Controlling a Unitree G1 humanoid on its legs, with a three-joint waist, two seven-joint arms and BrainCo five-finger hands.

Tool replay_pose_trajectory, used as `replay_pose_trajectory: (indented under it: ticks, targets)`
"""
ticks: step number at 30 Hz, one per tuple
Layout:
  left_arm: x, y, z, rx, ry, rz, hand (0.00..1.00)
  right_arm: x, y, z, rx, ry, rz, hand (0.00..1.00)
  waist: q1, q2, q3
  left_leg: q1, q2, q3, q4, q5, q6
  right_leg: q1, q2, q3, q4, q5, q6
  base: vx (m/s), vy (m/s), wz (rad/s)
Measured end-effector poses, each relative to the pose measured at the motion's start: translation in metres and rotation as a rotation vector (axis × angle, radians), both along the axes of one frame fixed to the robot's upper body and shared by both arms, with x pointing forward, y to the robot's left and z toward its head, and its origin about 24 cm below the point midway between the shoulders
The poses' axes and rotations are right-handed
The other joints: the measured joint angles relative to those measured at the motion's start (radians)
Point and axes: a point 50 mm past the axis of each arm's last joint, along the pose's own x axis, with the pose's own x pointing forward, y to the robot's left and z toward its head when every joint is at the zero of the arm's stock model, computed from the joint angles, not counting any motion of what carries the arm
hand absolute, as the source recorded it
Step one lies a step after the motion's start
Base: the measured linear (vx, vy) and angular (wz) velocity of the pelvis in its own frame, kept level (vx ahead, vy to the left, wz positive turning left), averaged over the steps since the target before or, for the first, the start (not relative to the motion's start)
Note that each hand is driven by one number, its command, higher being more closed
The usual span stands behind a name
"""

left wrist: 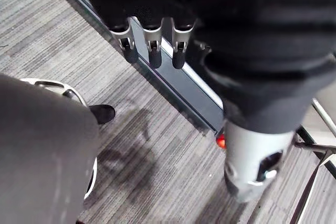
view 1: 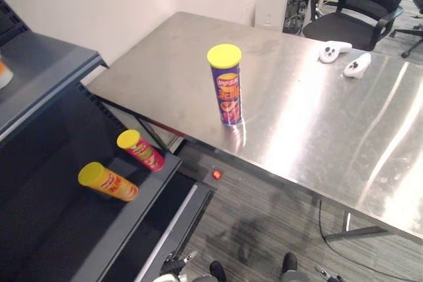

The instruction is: Put the gum and the chips on the shelf.

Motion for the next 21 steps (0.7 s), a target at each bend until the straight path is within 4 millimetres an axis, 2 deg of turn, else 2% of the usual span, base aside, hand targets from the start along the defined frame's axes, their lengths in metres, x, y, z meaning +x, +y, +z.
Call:
replay_pose_trajectory:
  ticks: [3,5,6,8,10,11,14,17,19,20,21]
  targets:
    - [-0.003,0.002,0.0,0.004,0.007,0.007,0.0,-0.014,-0.013,0.002,0.008,-0.039,-0.273,0.0,0.001,-0.005,-0.013,0.017,0.004,0.016,-0.008,-0.002,-0.003,0.003,0.006,0.013,0.0,-0.002,-0.003,-0.01,-0.036,-0.17]
    - [-0.011,0.007,-0.001,0.005,0.019,0.047,0.0,-0.031,-0.023,0.003,0.021,-0.088,-0.571,0.0,-0.004,-0.014,-0.035,0.026,0.004,0.029,-0.008,-0.009,-0.009,0.002,0.009,0.028,-0.001,-0.003,-0.005,-0.03,-0.03,-0.18]
    - [-0.014,0.008,-0.002,0.004,0.025,0.061,0.0,-0.037,-0.026,0.003,0.025,-0.094,-0.651,0.0,-0.004,-0.017,-0.043,0.027,0.004,0.031,-0.009,-0.011,-0.009,0.001,0.009,0.03,-0.002,-0.003,-0.005,-0.03,-0.019,-0.14]
    - [-0.022,0.013,-0.003,0.008,0.038,0.107,0.0,-0.057,-0.038,0.005,0.018,-0.138,-0.968,0.0,-0.005,-0.025,-0.063,0.042,0.002,0.049,-0.015,-0.016,-0.01,-0.001,0.008,0.041,-0.004,-0.004,-0.005,-0.03,-0.008,-0.21]
    - [-0.03,0.016,-0.003,0.01,0.054,0.134,0.0,-0.066,-0.05,0.009,0.004,-0.183,-1.159,0.0,-0.012,-0.031,-0.082,0.046,-0.003,0.058,-0.024,-0.019,-0.01,-0.006,0.007,0.054,-0.005,-0.003,-0.004,-0.02,0.002,-0.2]
    - [-0.036,0.017,-0.004,0.011,0.065,0.144,0.0,-0.07,-0.059,0.013,-0.006,-0.227,-1.291,0.0,-0.027,-0.043,-0.09,0.048,-0.005,0.064,-0.024,-0.023,-0.009,-0.007,0.006,0.06,-0.006,-0.003,-0.004,-0.01,0.003,-0.13]
    - [-0.042,0.018,-0.005,0.013,0.082,0.152,0.0,-0.07,-0.086,0.025,-0.035,-0.341,-1.516,0.0,-0.035,-0.043,-0.109,0.058,-0.008,0.083,-0.022,-0.031,-0.007,-0.01,0.005,0.08,-0.005,-0.002,-0.002,0.01,-0.002,-0.19]
    - [-0.042,0.018,-0.005,0.014,0.087,0.155,0.0,-0.06,-0.11,0.039,-0.075,-0.405,-1.559,0.0,-0.056,-0.044,-0.117,0.059,-0.01,0.086,-0.022,-0.032,-0.007,-0.012,0.004,0.087,-0.004,-0.001,-0.002,0.0,-0.015,-0.08]
    - [-0.043,0.017,-0.006,0.01,0.097,0.155,0.0,-0.042,-0.139,0.061,-0.178,-0.462,-1.465,0.0,-0.058,-0.045,-0.119,0.061,-0.01,0.106,-0.022,-0.034,-0.006,-0.019,0.006,0.105,-0.001,0.001,0.001,0.0,-0.023,-0.22]
    - [-0.044,0.017,-0.006,0.008,0.104,0.156,0.0,-0.032,-0.154,0.077,-0.258,-0.498,-1.386,0.0,-0.06,-0.044,-0.119,0.063,-0.011,0.113,-0.022,-0.035,-0.006,-0.022,0.007,0.116,-0.001,0.002,0.002,0.0,-0.024,-0.26]
    - [-0.045,0.015,-0.007,0.004,0.112,0.157,0.0,-0.019,-0.175,0.107,-0.399,-0.552,-1.258,0.0,-0.061,-0.042,-0.12,0.07,-0.011,0.122,-0.023,-0.038,-0.006,-0.023,0.007,0.123,0.004,0.002,0.003,-0.01,-0.021,-0.24]
